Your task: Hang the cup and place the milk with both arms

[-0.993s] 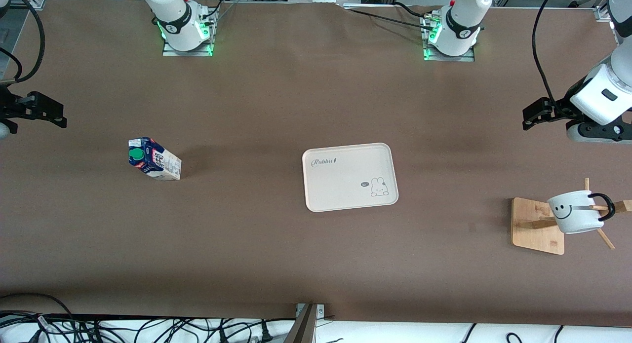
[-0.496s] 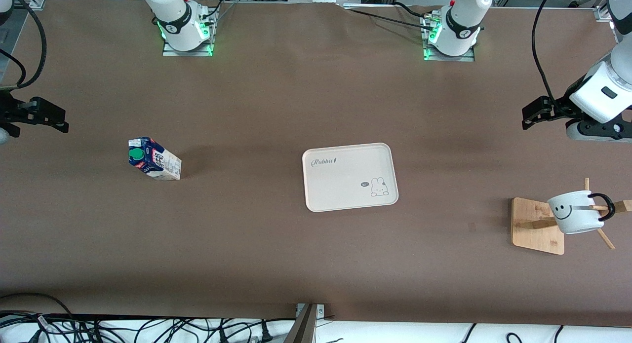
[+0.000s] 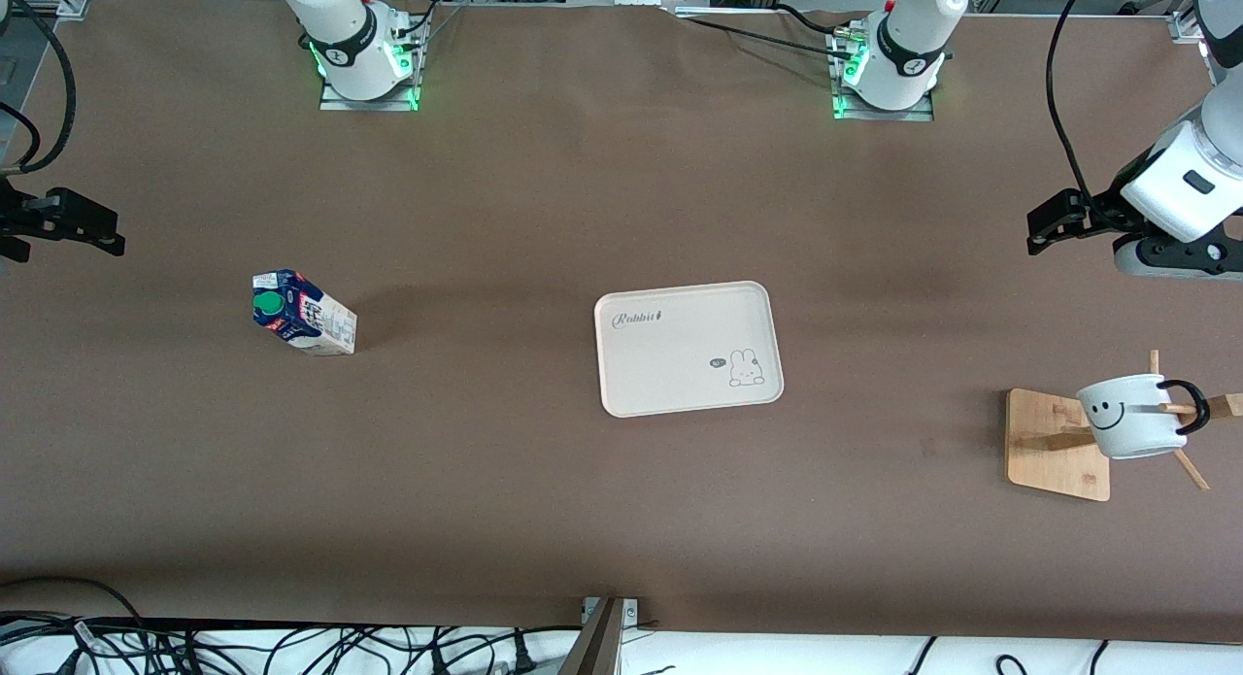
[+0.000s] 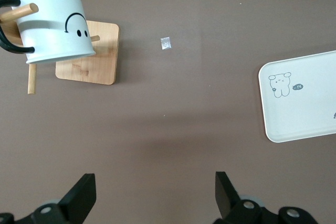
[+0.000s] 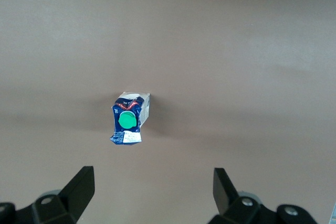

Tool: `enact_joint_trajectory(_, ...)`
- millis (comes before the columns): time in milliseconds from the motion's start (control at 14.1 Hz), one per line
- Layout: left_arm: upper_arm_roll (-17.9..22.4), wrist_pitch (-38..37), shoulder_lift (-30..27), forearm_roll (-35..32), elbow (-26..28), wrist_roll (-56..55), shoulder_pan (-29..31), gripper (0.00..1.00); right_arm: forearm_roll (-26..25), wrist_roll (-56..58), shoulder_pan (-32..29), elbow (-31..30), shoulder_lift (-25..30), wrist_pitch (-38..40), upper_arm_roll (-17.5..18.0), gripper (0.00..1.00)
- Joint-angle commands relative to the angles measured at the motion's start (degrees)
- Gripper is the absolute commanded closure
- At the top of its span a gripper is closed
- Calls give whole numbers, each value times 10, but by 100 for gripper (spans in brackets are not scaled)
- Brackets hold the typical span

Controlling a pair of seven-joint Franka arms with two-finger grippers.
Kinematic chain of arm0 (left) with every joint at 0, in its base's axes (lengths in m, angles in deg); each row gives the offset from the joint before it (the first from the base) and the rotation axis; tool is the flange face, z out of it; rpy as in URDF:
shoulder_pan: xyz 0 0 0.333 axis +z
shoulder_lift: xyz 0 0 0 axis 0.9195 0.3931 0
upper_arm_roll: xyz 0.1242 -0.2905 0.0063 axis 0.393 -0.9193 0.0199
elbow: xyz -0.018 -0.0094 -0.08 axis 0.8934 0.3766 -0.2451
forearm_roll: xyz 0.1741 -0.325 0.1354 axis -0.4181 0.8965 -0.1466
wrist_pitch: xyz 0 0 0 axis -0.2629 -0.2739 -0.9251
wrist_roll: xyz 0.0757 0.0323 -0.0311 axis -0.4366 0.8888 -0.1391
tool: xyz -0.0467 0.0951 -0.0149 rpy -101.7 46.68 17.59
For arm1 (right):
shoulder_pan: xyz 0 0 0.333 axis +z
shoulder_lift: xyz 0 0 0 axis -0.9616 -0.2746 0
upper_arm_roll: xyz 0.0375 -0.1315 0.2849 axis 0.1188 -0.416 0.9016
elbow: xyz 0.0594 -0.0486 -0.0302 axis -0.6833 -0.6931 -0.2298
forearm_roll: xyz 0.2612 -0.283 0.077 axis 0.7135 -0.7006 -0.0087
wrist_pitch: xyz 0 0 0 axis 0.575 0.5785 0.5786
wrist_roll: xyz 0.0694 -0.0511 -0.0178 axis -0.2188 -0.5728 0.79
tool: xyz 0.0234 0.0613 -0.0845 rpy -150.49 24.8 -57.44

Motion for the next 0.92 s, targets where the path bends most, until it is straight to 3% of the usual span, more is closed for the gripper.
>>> enact_joint_trajectory(0,1,-13,-2,9,-10,-3,1,0,8,-25,18,-24,24,4,-10,0)
enact_joint_trajectory(142,1,-13,-2,9,-10,-3,1,0,8,-51,37,-25,23,3,-34,0)
enact_joint_trajectory(851,1,-13,-2,8,-10,-3,1,0,11,-44,35,-19,17,5,-34,0)
